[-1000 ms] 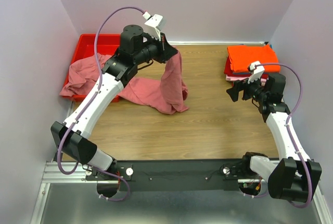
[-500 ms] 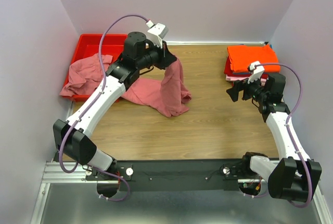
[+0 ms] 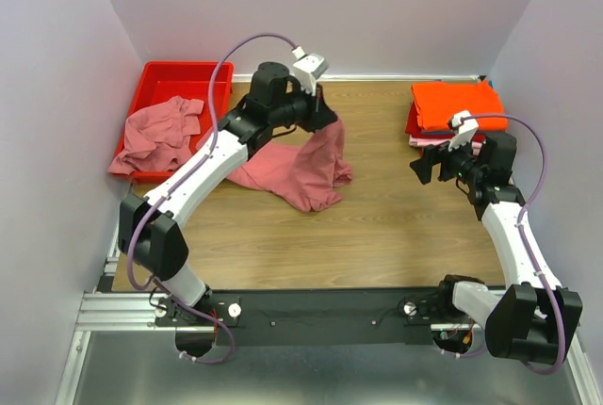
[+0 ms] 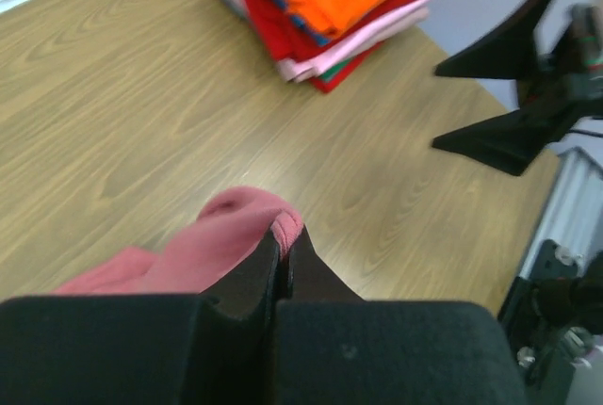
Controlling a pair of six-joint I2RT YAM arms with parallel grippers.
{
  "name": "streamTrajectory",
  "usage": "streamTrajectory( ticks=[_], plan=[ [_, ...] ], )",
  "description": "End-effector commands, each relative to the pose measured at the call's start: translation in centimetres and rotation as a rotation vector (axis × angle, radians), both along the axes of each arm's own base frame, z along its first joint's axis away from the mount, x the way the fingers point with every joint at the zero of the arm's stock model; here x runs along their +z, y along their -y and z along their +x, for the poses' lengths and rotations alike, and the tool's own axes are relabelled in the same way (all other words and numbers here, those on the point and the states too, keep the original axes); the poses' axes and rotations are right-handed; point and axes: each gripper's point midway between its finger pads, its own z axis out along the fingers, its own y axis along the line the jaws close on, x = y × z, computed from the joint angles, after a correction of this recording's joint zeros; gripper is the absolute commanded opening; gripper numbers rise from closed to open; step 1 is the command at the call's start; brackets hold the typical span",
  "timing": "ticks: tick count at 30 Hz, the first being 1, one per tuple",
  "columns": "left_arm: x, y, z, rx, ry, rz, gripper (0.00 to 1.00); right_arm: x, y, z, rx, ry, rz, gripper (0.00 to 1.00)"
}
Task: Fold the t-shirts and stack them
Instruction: Move the tshirt to the center of the board
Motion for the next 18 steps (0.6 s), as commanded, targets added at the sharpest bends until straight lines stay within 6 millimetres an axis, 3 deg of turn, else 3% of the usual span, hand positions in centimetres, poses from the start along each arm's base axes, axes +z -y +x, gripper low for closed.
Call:
streamTrajectory(
  ticks=[1, 4, 6, 7, 9, 10, 14, 18],
  plan=[
    [7.0, 3.9, -1.6, -0.155, 0.119, -0.134, 0.0, -0.6, -0.2, -0.2, 0.02, -0.011, -0.001, 1.0],
    [13.4, 5.5, -1.5, -0.203, 0.209, -0.206, 0.0, -0.6, -0.1, -0.2, 0.016, -0.011, -0.005, 1.0],
    [16.4, 6.0, -1.9, -0.224, 0.253, -0.234, 0.0, -0.7, -0.1, -0.2, 0.013, -0.012, -0.005, 1.0],
    [19.6, 6.1, -2.2, -0.235, 0.303, -0.266, 0.0, -0.7, -0.1, -0.2, 0.013, -0.011, -0.006, 1.0],
    [22.4, 6.0, -2.9, -0.253, 0.347, -0.304, 0.0, -0.6, 0.0, -0.2, 0.011, -0.011, -0.006, 1.0],
    [25.3, 5.4, -3.6, -0.253, 0.401, -0.339, 0.0, -0.7, 0.0, -0.2, 0.012, -0.012, -0.007, 1.0],
    [28.6, 4.1, -4.5, -0.218, 0.471, -0.387, 0.0, -0.6, 0.0, -0.2, 0.011, -0.01, -0.008, 1.0],
    [29.4, 3.2, -4.8, -0.176, 0.497, -0.392, 0.0, -0.6, 0.0, -0.2, 0.011, -0.009, -0.008, 1.0]
  ],
)
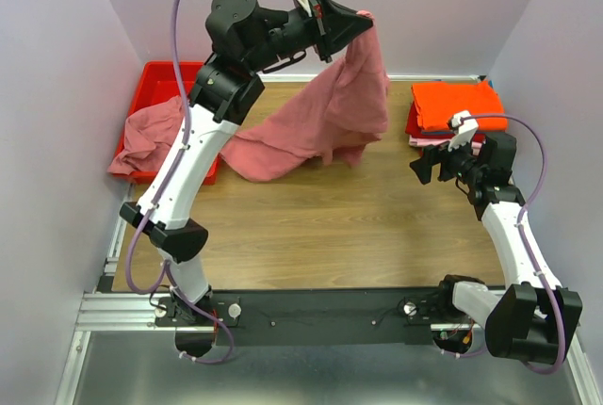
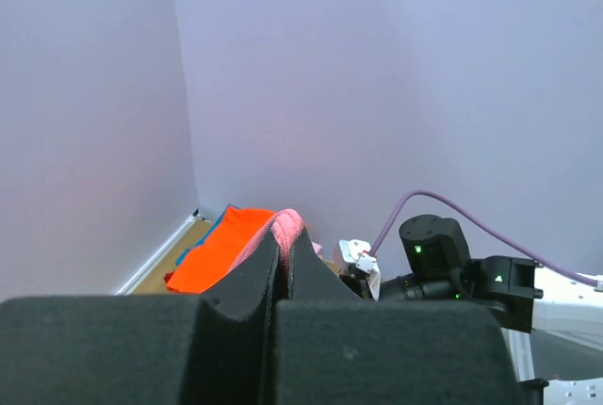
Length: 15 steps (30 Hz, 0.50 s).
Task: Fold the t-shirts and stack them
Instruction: Move the tshirt to the center of the board
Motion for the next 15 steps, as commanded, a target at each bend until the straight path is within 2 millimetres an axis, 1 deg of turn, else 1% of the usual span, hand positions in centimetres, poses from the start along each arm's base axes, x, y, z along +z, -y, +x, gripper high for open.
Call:
streamTrajectory(
  ticks=[1, 7, 9, 10, 11, 12, 13, 14, 15],
  plan=[
    [0.6, -0.5, -0.5, 0.016, -0.003, -0.017, 0.0, -0.6, -0.1, -0.2, 0.013, -0.008, -0.006, 1.0],
    [1.6, -0.8, -0.9, 0.013, 0.019, -0.036, 0.0, -0.6, 0.0, -0.2, 0.008, -0.009, -0.009, 1.0],
    [1.6, -1.1, -0.4, 0.046, 0.018, -0.035, 0.0, -0.7, 0.1, -0.2, 0.007, -0.011, -0.011, 1.0],
    [0.8, -1.1, 0.2, 0.069, 0.0, -0.017, 0.0, -0.7, 0.1, -0.2, 0.006, -0.012, -0.011, 1.0],
    [0.4, -1.5, 0.8, 0.1, 0.001, -0.005, 0.0, -0.8, 0.1, -0.2, 0.005, -0.013, -0.012, 1.0],
    [-0.8, -2.2, 1.8, 0.145, -0.028, 0.014, 0.0, -0.8, 0.1, -0.2, 0.005, -0.013, -0.012, 1.0],
    [-2.3, -2.1, 2.9, 0.165, -0.054, 0.035, 0.0, -0.8, 0.1, -0.2, 0.005, -0.013, -0.012, 1.0],
    [-2.5, -2.9, 2.8, 0.186, -0.056, 0.038, 0.0, -0.7, 0.1, -0.2, 0.006, -0.013, -0.011, 1.0],
    [-3.2, -3.5, 3.5, 0.22, -0.07, 0.045, 0.0, -0.7, 0.1, -0.2, 0.007, -0.013, -0.011, 1.0]
  ],
)
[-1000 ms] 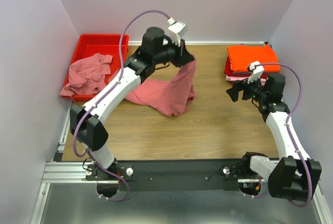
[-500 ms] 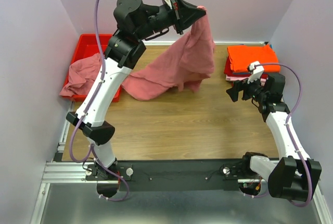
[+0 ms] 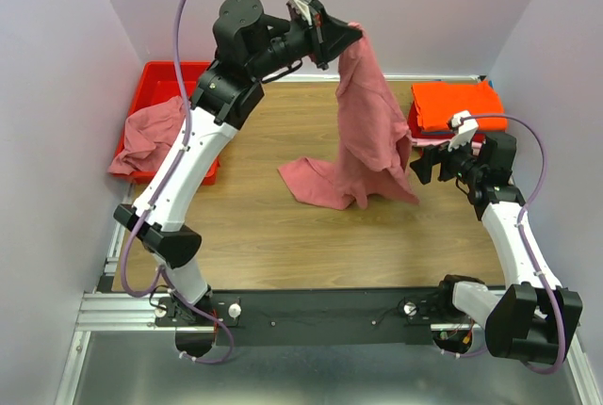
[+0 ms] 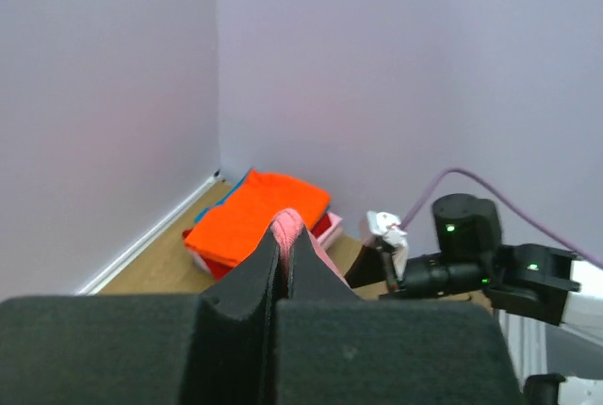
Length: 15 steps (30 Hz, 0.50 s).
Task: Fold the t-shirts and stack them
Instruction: Move the tshirt to the center of the board
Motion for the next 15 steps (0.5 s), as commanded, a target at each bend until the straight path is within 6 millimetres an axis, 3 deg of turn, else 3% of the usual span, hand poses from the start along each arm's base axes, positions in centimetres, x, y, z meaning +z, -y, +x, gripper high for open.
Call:
streamTrajectory(
  ticks=[1, 4, 5, 7, 8, 10, 11, 13, 14, 15],
  plan=[
    [-4.0, -2.6, 3.1, 0.159, -0.059, 0.052, 0.0, -0.7, 0.1, -0.2, 0.007, -0.014, -0.008, 1.0],
    [-6.8, -4.5, 4.2, 0.212, -0.106, 0.078, 0.0, -0.8, 0.0, -0.2, 0.01, -0.016, -0.007, 1.0],
    [-9.5, -5.3, 5.0, 0.235, -0.147, 0.106, 0.0, -0.8, -0.1, -0.2, 0.014, -0.016, -0.006, 1.0],
    [-12.3, -6.3, 5.9, 0.273, -0.187, 0.129, 0.0, -1.0, -0.1, -0.3, 0.018, -0.023, -0.002, 1.0],
    [-15.8, -6.8, 6.2, 0.288, -0.247, 0.166, 0.0, -1.0, -0.2, -0.3, 0.021, -0.025, -0.002, 1.0],
    [-19.0, -8.6, 7.3, 0.337, -0.308, 0.189, 0.02, -1.2, -0.3, -0.4, 0.031, -0.033, 0.001, 1.0],
    [-22.1, -9.4, 7.5, 0.359, -0.362, 0.221, 0.21, -1.5, -0.3, -0.4, 0.037, -0.043, -0.001, 1.0],
    [-26.3, -12.0, 8.2, 0.463, -0.44, 0.282, 0.53, -1.6, -0.8, -0.7, 0.07, -0.05, 0.007, 1.0],
    [-27.2, -13.1, 8.5, 0.516, -0.454, 0.304, 0.68, -1.9, -1.0, -1.0, 0.094, -0.059, -0.001, 1.0],
    [-27.9, -14.6, 9.0, 0.595, -0.458, 0.327, 0.7, -1.9, -2.0, -1.6, 0.155, -0.062, 0.02, 1.0]
  ],
)
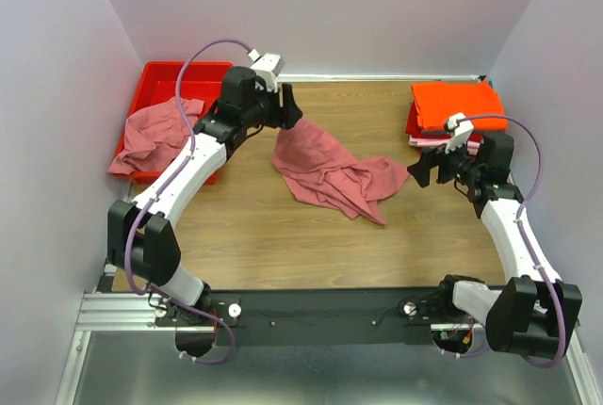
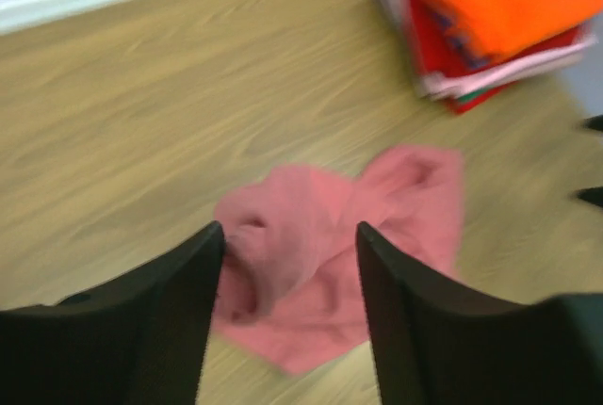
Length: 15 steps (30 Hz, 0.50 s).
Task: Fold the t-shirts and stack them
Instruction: Move the tshirt to the center of the board, then flatten the tshirt out
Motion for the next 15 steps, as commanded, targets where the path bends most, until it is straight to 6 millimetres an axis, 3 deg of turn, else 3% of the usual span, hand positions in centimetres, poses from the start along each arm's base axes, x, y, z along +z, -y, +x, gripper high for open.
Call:
streamTrajectory(
  ticks=[1, 5, 9, 11, 13, 14, 15],
  plan=[
    [-1.1, -5.3, 1.1, 0.224, 0.032, 0.111, 0.71, -1.2, -2.3, -2.1, 0.174, -0.046, 0.036, 1.0],
    [0.6, -7.6, -1.0, 0.279, 0.113, 0.132, 0.75, -1.8, -4.8, -4.9, 0.395, -0.069, 0.08, 1.0],
    [0.5, -7.2, -3.6, 0.207, 0.114, 0.104, 0.77, -3.4, -4.8, -5.4, 0.434, -0.076, 0.043, 1.0],
    [-1.6, -6.1, -5.3, 0.142, 0.067, 0.075, 0.77, -4.5, -4.5, -5.2, 0.428, -0.108, 0.034, 1.0],
    [-2.9, -2.8, -7.5, 0.025, 0.032, 0.016, 0.76, -5.7, -4.2, -4.8, 0.415, -0.164, 0.04, 1.0],
    [-5.3, -1.8, -8.5, -0.007, -0.017, 0.028, 0.75, -6.1, -4.2, -4.6, 0.413, -0.18, 0.04, 0.99],
    [-6.2, 0.3, -10.0, -0.065, -0.034, 0.032, 0.75, -6.4, -4.3, -4.4, 0.411, -0.201, 0.022, 0.98]
  ],
)
